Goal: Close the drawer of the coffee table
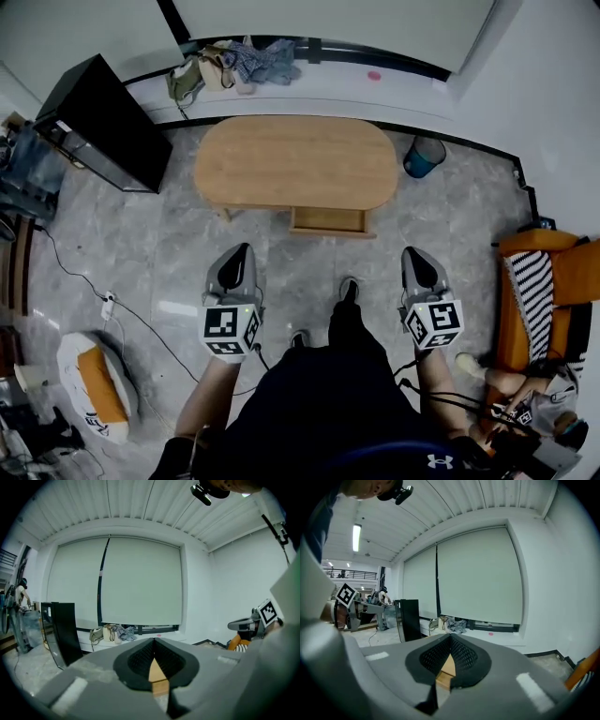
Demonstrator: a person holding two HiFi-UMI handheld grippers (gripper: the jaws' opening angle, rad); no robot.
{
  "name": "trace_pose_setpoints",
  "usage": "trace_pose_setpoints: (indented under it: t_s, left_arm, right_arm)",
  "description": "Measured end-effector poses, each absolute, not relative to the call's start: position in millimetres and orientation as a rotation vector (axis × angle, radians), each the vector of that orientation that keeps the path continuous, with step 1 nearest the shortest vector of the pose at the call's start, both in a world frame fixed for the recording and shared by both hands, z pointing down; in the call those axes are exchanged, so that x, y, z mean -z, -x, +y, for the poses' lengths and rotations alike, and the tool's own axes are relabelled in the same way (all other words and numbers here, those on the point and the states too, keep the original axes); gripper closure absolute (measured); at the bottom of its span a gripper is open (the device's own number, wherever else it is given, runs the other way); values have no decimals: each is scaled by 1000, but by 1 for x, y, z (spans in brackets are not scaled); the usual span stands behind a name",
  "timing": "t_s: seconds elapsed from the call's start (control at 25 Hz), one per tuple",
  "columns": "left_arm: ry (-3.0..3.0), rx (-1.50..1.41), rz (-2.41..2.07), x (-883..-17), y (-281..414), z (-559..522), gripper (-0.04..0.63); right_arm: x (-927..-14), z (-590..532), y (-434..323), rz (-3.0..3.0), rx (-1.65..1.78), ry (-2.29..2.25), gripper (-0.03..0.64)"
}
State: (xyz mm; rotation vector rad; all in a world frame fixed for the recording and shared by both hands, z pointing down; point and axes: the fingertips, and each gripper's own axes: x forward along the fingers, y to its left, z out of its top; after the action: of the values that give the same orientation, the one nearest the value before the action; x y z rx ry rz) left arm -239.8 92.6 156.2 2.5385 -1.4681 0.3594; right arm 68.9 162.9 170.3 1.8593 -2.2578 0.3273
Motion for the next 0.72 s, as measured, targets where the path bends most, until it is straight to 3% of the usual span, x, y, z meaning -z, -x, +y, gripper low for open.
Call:
trace_pose_setpoints:
  t_s: [0.72]
  left_arm:
    - [-2409, -479, -1563, -189, 145, -1, 594]
  right_arm:
    - [-206, 20, -161, -2364, -403, -1671, 615]
